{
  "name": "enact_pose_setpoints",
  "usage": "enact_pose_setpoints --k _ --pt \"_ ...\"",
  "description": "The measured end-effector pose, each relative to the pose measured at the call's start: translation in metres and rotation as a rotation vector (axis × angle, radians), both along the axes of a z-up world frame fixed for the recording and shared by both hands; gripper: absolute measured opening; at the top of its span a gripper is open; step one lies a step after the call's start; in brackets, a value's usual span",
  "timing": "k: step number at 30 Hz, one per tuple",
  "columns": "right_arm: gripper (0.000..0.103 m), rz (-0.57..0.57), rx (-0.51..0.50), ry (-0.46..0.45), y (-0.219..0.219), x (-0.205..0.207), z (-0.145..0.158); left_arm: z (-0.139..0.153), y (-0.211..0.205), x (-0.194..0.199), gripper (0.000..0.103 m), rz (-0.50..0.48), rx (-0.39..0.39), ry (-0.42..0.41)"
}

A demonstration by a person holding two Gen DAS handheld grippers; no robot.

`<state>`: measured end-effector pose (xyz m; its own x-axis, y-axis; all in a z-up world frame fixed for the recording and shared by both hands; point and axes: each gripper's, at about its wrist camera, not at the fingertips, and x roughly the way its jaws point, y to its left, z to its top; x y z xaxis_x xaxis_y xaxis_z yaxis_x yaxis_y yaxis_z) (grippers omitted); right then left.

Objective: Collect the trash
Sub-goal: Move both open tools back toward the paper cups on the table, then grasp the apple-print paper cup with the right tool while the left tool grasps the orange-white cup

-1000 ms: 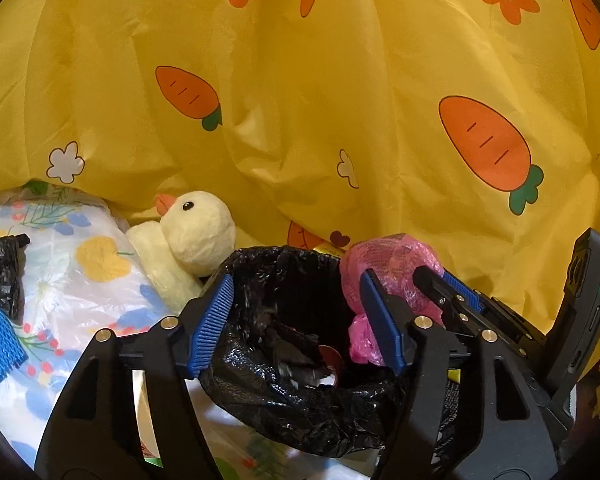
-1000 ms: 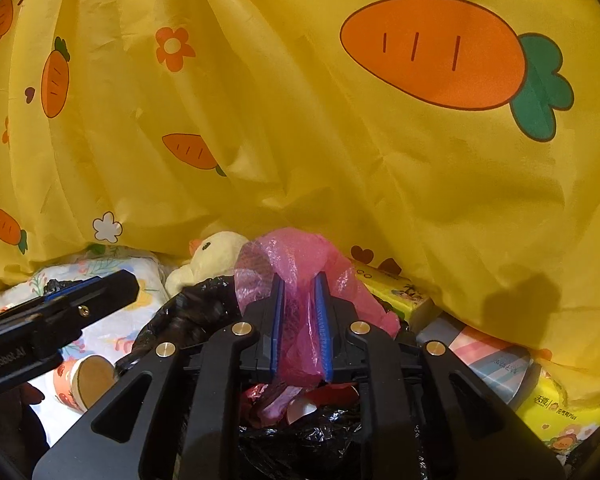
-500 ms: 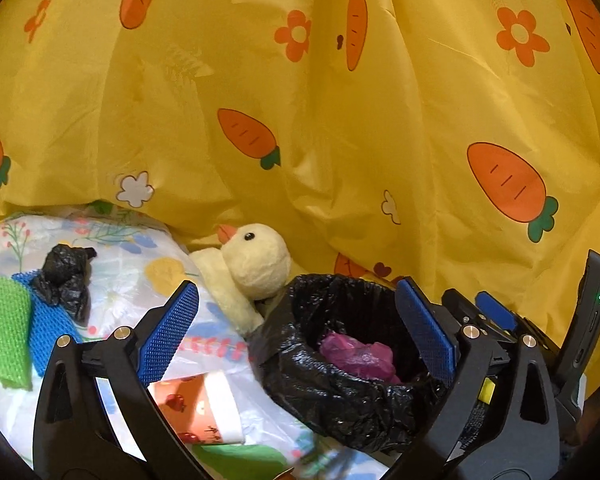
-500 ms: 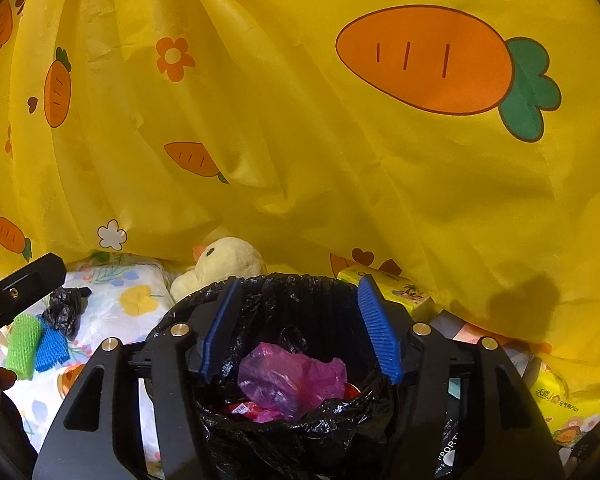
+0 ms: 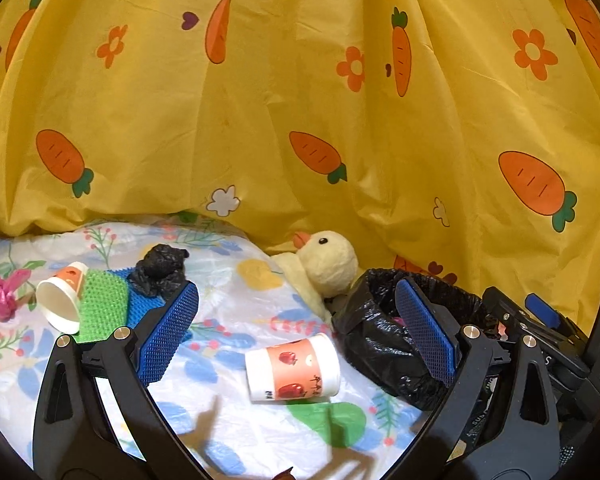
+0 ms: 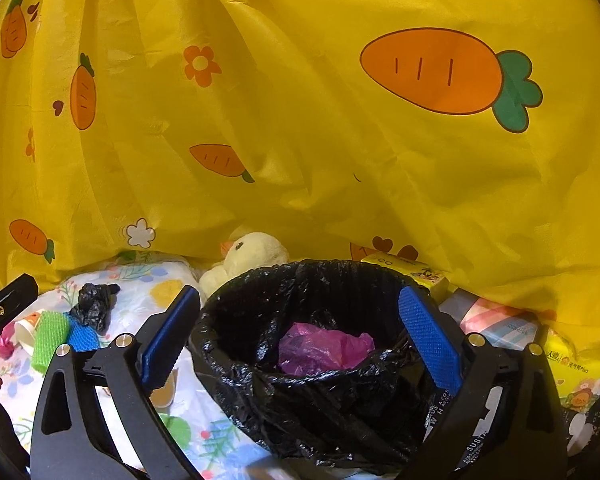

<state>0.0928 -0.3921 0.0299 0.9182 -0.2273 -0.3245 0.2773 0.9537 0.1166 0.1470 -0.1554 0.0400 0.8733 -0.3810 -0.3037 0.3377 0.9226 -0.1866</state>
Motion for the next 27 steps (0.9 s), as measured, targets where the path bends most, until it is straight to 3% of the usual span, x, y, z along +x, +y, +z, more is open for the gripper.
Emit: enact_pose_setpoints --k 15,27 --pt "0.096 0.165 0.002 0.062 0.085 0.001 -0.019 -0.016 0.108 -0.030 0.097 0.262 0.018 0.017" --pt "0.096 0.230 -0.053 0.184 0.142 0.049 -0.047 -0.019 0.160 -0.033 0.097 0.357 -0.003 0.026"
